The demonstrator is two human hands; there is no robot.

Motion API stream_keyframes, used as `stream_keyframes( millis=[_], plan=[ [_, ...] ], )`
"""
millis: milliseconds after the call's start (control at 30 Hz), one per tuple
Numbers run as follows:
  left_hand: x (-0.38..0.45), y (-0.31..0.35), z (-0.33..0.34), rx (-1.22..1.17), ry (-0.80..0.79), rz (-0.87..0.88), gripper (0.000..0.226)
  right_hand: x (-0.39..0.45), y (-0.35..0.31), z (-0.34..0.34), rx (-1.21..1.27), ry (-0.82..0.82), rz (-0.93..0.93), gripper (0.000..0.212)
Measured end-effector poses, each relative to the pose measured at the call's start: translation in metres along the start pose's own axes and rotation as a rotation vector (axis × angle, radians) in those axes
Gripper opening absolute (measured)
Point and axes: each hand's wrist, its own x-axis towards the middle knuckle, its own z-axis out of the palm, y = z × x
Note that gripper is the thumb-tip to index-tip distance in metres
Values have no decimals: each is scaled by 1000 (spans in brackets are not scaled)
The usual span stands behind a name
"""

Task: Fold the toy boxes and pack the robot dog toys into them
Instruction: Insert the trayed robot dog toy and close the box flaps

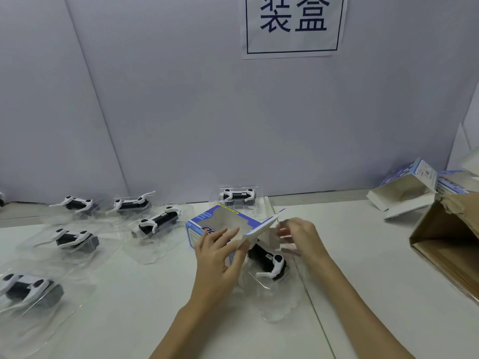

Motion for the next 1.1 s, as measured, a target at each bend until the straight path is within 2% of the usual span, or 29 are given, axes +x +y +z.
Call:
stream_keyframes(
  millis=[100,167,233,300,367,433,567,733,800,867,933,1000,1033,1100],
  plan=[
    [-3,-1,-8,86,-203,77,65,4,-2,-5,73,221,-35,18],
    [-6,-1,-9,211,-299,135,91,4,-2,-5,147,232,3,17],
    [-8,-1,-6,260,-293,156,100,4,0,-3,182,214,42,23],
    [-8,-1,-3,208,-242,169,86,4,-1,-1,263,211,102,33],
    [-3,-4,-3,157,-178,189,61,3,-1,0,379,172,195,42],
    [2,-9,-3,141,-114,195,45,-2,0,4,370,97,275,48],
    [6,-18,1,124,-67,178,40,-5,5,15,266,50,323,47],
    [5,-22,4,31,-89,72,42,-7,1,13,288,23,348,46],
    [6,-20,0,-47,-39,68,39,-9,-6,8,304,-31,277,36],
    [9,-15,-10,-197,114,-16,29,-12,-14,2,289,-161,82,31],
    [17,-7,-19,-346,278,-120,19,-20,-23,2,264,-311,-182,37],
    [22,-5,-25,-482,346,-154,30,-30,-24,11,125,-422,-426,41],
    [23,-4,-27,-537,354,-166,32,-34,-22,19,22,-469,-508,47],
    [23,-6,-29,-619,343,-206,38,-41,-19,34,-110,-480,-559,66]
  ],
)
